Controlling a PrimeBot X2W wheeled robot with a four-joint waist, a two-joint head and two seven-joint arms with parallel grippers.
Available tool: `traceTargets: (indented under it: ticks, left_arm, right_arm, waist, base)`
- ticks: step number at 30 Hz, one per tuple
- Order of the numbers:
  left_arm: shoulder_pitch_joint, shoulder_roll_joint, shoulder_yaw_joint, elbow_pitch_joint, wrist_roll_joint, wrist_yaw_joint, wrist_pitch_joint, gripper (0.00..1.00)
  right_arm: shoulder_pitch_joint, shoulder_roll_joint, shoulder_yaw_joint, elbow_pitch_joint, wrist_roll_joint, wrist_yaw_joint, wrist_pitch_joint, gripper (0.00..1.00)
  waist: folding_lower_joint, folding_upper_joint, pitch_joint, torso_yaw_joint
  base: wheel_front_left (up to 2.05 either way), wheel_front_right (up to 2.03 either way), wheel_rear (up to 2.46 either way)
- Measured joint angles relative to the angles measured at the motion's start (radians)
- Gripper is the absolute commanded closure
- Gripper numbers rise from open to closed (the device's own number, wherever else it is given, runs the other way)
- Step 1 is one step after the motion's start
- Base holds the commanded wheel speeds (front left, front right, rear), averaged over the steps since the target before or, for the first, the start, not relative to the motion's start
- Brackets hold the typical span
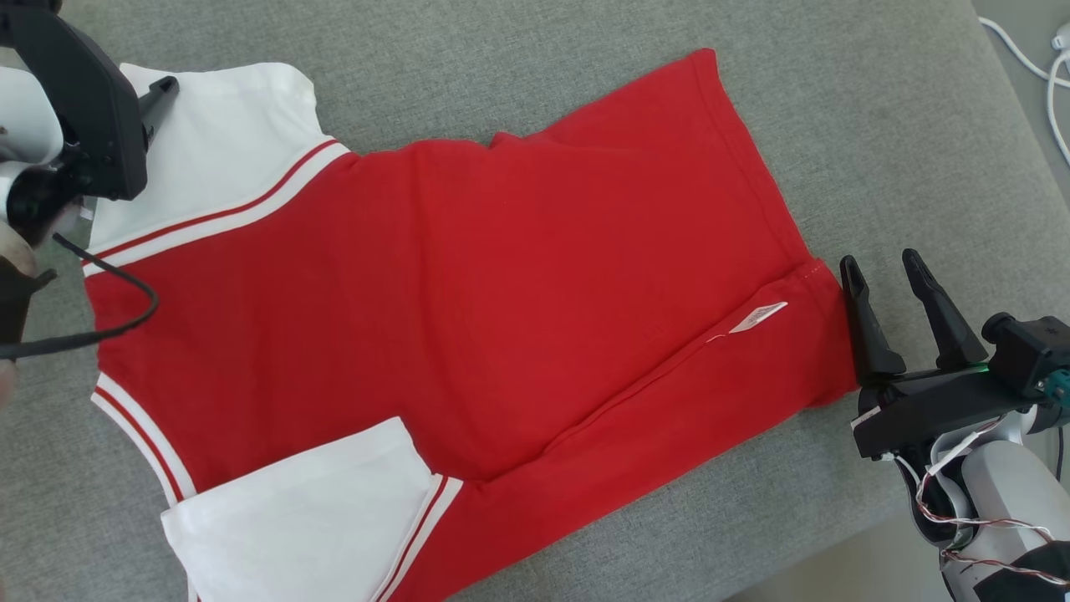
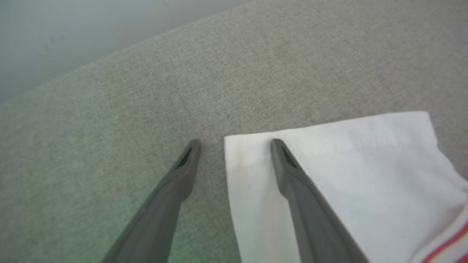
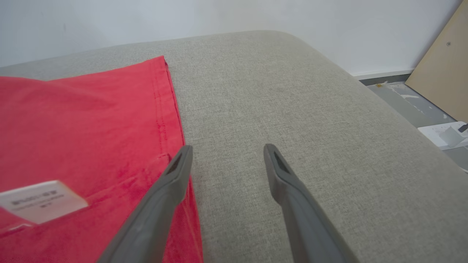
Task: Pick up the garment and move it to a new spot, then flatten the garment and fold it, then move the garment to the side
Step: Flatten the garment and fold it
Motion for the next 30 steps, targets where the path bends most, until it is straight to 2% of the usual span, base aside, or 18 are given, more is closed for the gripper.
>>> traceTargets:
  ticks: [1,2,3,5,6,11,15,17,20,24,30]
  left_arm:
    - [-0.005,0.000,-0.006,0.005,-0.003,0.000,0.010,0.00]
    - [-0.008,0.000,-0.009,0.009,-0.007,-0.001,0.019,0.04]
    - [-0.013,-0.001,-0.014,0.014,-0.008,-0.003,0.027,0.19]
    - [-0.021,-0.001,-0.024,0.020,-0.015,-0.005,0.043,0.78]
    - [-0.022,-0.002,-0.027,0.024,-0.021,-0.006,0.056,1.00]
    - [-0.024,-0.006,-0.044,0.030,-0.054,-0.007,0.112,1.00]
    - [-0.018,0.001,-0.057,0.016,-0.081,-0.007,0.127,1.00]
    - [-0.015,0.006,-0.064,0.008,-0.090,-0.007,0.130,1.00]
    - [-0.014,0.017,-0.070,-0.004,-0.099,-0.007,0.128,1.00]
    - [-0.015,0.022,-0.083,-0.030,-0.118,-0.007,0.128,1.00]
    - [-0.018,0.034,-0.143,-0.089,-0.110,-0.007,0.110,1.00]
  right_arm:
    - [0.000,0.001,-0.001,0.001,0.000,0.000,0.000,0.00]
    - [0.001,0.001,-0.002,0.002,0.000,0.000,0.000,0.00]
    - [0.001,0.001,-0.002,0.002,0.000,0.000,0.000,0.00]
    - [0.000,0.000,-0.006,0.002,0.000,0.000,0.000,0.00]
    - [-0.001,-0.002,-0.008,0.002,0.000,0.000,0.000,0.00]
    - [-0.015,-0.028,0.001,-0.003,-0.007,0.000,0.000,0.00]
    - [-0.085,-0.046,0.072,0.018,0.023,0.000,0.001,0.00]
    - [-0.138,-0.053,0.130,0.049,0.066,0.000,0.045,0.00]
    - [-0.263,-0.051,0.207,0.108,0.122,0.000,0.178,0.00]
    - [-0.430,0.003,0.243,0.207,0.172,0.000,0.305,0.00]
    - [-0.605,0.085,0.297,0.402,0.180,0.000,0.420,0.00]
  waist:
    - [0.0000,0.0000,0.001,-0.002]
    - [0.0000,0.0000,0.001,-0.003]
    - [-0.0001,0.0000,0.000,-0.004]
    - [0.0000,0.0000,-0.001,-0.003]
    - [0.0000,0.0000,-0.003,-0.003]
    - [0.0000,0.0000,-0.016,0.002]
    - [0.0000,0.0000,-0.031,0.004]
    - [0.0000,0.0000,-0.039,0.004]
    - [0.0000,0.0000,-0.046,-0.001]
    - [0.0000,0.0000,-0.042,-0.006]
    - [0.0001,0.0001,-0.027,0.011]
  base:
    - [0.00,0.00,0.00]
    - [0.00,0.00,0.00]
    - [0.00,0.00,0.00]
    - [0.00,0.00,0.00]
    - [0.00,0.00,0.00]
    - [0.00,0.00,0.00]
    - [0.00,0.00,0.00]
    - [0.00,0.00,0.00]
    - [0.00,0.00,0.00]
    - [0.00,0.00,0.00]
    - [0.00,0.00,0.00]
